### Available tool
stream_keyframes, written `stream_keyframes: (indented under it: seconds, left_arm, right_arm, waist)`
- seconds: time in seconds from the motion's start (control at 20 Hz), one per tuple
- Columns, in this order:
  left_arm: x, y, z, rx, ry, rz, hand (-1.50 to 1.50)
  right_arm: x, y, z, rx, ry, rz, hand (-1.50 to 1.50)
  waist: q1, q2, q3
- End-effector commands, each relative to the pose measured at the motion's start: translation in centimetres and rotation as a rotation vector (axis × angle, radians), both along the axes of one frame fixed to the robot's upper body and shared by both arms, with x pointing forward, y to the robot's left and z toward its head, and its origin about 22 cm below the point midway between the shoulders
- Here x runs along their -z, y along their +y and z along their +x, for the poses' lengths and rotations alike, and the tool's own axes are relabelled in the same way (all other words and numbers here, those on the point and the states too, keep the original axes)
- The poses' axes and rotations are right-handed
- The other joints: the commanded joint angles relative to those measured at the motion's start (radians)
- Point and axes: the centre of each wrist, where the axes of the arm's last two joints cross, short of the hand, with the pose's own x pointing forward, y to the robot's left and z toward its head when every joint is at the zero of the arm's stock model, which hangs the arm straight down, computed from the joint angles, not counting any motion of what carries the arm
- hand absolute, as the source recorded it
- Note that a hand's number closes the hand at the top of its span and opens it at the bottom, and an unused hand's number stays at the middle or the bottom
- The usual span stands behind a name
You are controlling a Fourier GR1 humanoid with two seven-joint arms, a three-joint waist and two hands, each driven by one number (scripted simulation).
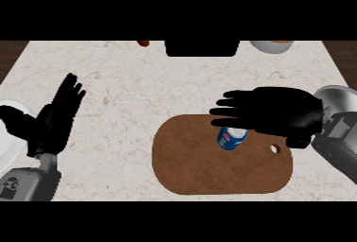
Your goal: Pick the can from the cutting board and place it in the pan
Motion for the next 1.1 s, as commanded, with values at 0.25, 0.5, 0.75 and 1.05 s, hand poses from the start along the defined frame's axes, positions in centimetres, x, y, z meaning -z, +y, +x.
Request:
stream_keyframes:
  seconds: [0.25,0.5,0.75,1.05]
  left_arm:
    - [-0.4,0.1,0.2,0.005,-0.012,0.000,0.00]
    - [0.9,0.3,-1.8,0.013,-0.004,-0.002,0.00]
    - [0.0,-0.9,0.9,0.007,0.010,0.001,0.00]
    - [-0.5,0.6,-0.4,0.026,-0.018,0.027,0.00]
  right_arm:
    - [2.3,3.1,-1.3,0.058,-0.032,-0.083,-1.50]
    - [4.2,1.4,0.5,0.065,0.005,-0.071,-1.50]
    - [6.9,3.6,1.1,0.045,0.018,-0.108,-1.50]
    - [6.4,3.7,2.8,0.049,0.030,-0.100,-1.50]
  waist:
    - [0.004,0.001,0.000]
    - [0.008,0.002,0.000]
    - [0.004,0.004,0.000]
    - [0.010,0.003,0.000]
